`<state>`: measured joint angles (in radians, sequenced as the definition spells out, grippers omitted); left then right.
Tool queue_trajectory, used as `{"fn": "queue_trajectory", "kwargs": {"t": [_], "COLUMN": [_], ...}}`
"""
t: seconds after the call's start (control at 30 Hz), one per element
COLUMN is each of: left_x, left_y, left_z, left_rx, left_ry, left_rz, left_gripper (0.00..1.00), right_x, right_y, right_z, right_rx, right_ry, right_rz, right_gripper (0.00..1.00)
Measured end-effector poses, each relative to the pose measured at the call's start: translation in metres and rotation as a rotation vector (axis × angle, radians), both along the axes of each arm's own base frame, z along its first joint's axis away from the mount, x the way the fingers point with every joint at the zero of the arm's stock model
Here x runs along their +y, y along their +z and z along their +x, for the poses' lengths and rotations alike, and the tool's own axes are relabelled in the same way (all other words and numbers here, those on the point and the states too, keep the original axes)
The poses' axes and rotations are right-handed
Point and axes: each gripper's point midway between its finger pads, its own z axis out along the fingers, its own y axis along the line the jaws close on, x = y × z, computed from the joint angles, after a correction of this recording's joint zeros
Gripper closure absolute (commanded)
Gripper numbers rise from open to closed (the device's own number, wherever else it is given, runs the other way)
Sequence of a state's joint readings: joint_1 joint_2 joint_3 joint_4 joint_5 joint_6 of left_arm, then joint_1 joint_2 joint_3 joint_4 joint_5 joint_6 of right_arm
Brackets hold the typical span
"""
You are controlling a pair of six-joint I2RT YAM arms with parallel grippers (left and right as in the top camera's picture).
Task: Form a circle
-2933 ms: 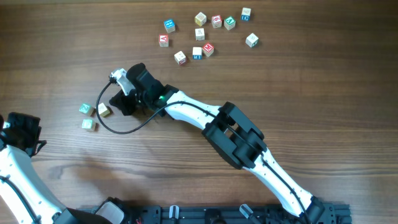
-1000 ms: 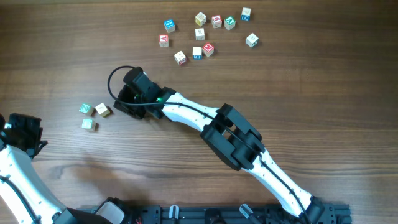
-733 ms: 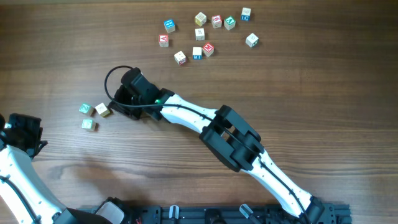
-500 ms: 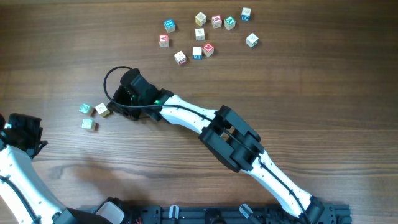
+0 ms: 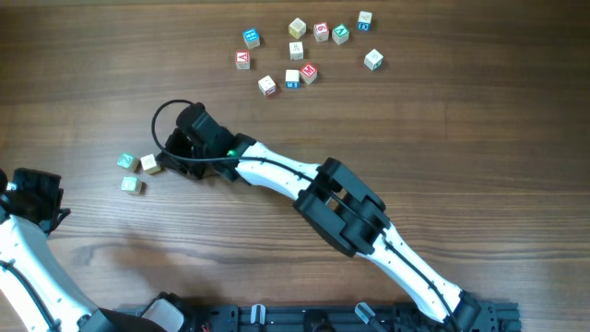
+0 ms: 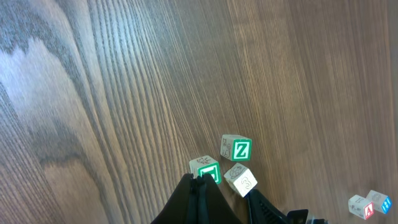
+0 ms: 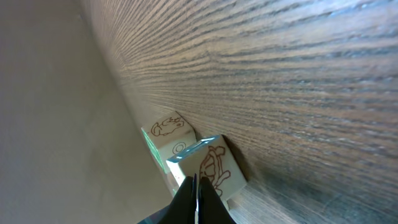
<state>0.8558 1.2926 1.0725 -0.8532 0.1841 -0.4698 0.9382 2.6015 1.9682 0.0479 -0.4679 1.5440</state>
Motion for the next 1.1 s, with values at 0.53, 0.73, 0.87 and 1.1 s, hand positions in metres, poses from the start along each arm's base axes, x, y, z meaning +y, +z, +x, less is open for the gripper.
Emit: {"fn": "queue_trajectory", "kwargs": {"t": [0.53, 0.73, 0.87, 1.1], "left_x": [0.000, 0.000, 0.000, 0.000], "left_y": [0.000, 0.000, 0.000, 0.000], "left_z": [0.000, 0.000, 0.000, 0.000], "left_rx": [0.000, 0.000, 0.001, 0.000], "left_ry": [0.000, 0.000, 0.000, 0.000], "left_rz": [0.000, 0.000, 0.000, 0.000], "left_gripper": [0.95, 0.95, 0.95, 0.95], "right_x": [-0.003, 0.006, 0.007, 0.006], "right_y": [-0.005, 0.003, -0.010, -0.010], "right_z": [0.002, 0.008, 0.007, 0.007], "right_rx": [0.001, -0.023, -0.009, -0.005], "right_ry": [-0.020, -0.024, -0.024, -0.023], "right_rz": [-0.023, 0.047, 0.047, 0.049], "right_gripper": [0.95, 0.95, 0.96, 0.95]}}
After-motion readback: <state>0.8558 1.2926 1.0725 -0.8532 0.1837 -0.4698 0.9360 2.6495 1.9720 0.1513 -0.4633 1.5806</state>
